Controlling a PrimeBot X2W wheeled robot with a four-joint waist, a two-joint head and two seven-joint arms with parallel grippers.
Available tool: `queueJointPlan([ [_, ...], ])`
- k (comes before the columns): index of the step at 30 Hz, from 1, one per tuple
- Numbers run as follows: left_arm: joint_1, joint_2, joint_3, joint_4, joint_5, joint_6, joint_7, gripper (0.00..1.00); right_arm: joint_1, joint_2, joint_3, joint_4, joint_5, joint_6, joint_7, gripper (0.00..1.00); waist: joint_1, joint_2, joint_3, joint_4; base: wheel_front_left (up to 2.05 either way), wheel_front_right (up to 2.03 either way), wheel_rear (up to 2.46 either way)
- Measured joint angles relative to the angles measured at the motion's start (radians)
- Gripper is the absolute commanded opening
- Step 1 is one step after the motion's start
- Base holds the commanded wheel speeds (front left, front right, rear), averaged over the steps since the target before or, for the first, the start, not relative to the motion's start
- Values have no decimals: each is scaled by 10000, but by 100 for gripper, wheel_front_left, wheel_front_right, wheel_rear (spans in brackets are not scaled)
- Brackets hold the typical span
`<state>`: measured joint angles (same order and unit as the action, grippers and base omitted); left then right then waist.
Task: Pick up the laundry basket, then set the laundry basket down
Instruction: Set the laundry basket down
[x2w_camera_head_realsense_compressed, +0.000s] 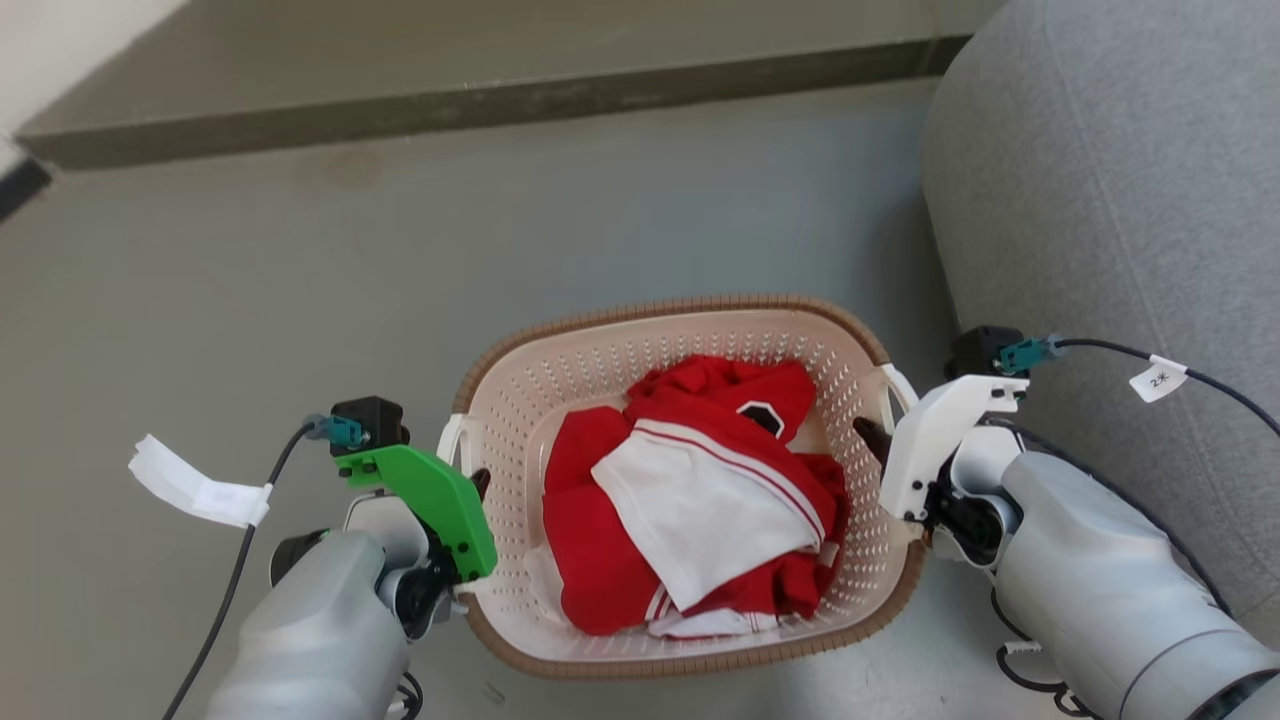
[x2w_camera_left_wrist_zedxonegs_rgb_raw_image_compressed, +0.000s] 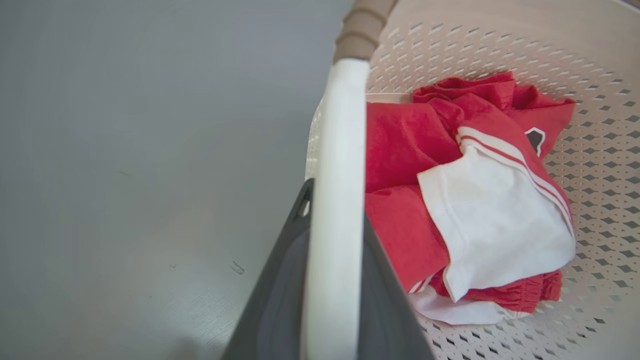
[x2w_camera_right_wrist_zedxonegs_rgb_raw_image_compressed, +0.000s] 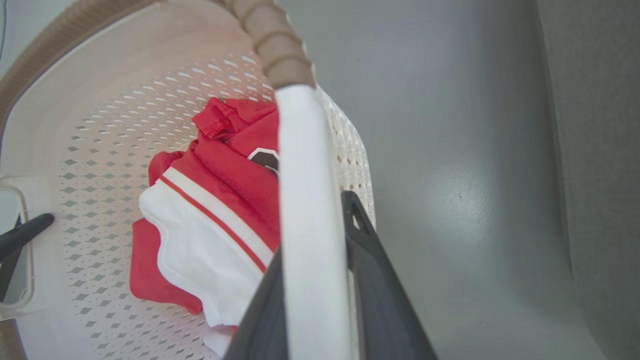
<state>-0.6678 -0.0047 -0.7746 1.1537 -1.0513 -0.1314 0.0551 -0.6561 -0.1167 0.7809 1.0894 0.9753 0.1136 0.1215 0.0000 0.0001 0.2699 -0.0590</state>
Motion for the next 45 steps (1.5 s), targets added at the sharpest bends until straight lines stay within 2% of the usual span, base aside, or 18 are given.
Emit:
queueJointPlan([
  [22, -1431, 54, 284, -222, 125, 0, -1622, 0, -1205, -207, -224, -441, 132, 4, -1515, 0, 1, 0, 2969, 63, 0, 0, 0],
  [35, -2593, 61, 307, -318, 253, -2, -2257, 0, -2162, -408, -222, -617, 107, 6, -2491, 0, 1, 0, 4990, 153, 0, 0, 0],
  [45, -2810, 102, 251, -314, 268, -4, -2523, 0, -2254, -372, -176, -627, 113, 6, -2995, 0, 1, 0, 6127, 221, 0, 0, 0],
])
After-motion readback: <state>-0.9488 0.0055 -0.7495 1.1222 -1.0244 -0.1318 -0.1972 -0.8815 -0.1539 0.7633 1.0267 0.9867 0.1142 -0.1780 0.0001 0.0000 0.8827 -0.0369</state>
